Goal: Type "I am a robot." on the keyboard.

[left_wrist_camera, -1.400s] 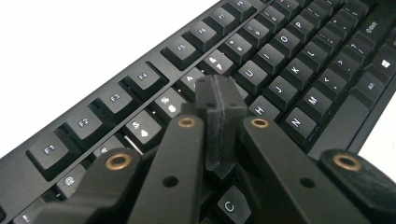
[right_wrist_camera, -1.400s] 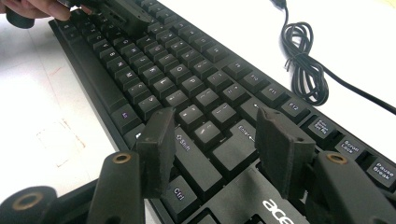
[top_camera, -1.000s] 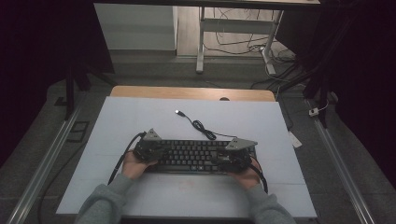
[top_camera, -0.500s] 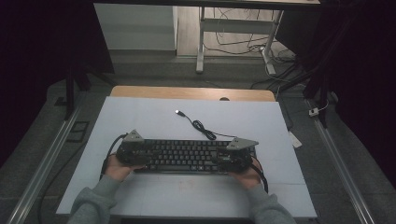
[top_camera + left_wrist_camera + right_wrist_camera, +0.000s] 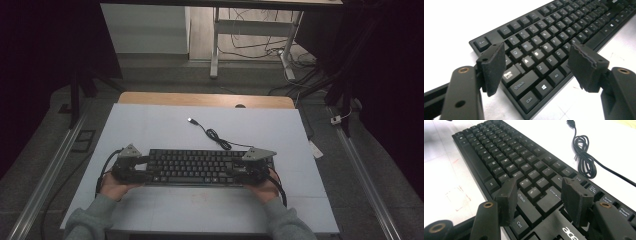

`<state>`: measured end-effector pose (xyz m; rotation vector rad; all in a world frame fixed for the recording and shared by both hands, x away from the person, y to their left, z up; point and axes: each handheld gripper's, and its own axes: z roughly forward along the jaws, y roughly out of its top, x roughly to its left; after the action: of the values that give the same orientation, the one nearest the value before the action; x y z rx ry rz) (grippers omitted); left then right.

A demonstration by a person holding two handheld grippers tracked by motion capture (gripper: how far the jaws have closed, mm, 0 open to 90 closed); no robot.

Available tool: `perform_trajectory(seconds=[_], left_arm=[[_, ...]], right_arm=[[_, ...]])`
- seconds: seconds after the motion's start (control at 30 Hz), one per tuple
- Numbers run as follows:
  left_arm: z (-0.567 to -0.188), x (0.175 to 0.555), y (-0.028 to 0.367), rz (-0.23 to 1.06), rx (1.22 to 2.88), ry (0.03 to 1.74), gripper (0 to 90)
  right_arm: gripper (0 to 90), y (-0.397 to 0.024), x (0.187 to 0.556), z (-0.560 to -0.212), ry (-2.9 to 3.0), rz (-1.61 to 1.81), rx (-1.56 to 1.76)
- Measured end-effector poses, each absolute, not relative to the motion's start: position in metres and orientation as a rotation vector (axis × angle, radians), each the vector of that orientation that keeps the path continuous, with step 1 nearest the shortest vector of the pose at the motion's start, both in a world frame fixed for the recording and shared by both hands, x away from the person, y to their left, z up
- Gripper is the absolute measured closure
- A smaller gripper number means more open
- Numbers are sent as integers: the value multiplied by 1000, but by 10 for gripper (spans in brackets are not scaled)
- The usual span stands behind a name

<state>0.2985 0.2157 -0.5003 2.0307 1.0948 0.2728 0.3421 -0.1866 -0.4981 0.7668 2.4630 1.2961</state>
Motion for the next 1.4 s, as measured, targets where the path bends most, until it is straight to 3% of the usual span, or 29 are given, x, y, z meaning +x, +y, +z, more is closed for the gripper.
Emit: perform_trajectory(seconds=[0.13,0.43,0.77,1.4], left_arm=[[-502,300,214,273,2034,1102,269],[-503,302,211,264,2045,1098,256],[-504,300,210,257,2056,1095,263],[-506,297,214,266,2060,1106,265]], right_arm=[[507,-179,341,-495,2478,1300,741],[900,-145,343,-496,2622,1289,650],[900,-120,351,-511,2675,1222,658],[900,-121,349,-509,2648,1232,638]])
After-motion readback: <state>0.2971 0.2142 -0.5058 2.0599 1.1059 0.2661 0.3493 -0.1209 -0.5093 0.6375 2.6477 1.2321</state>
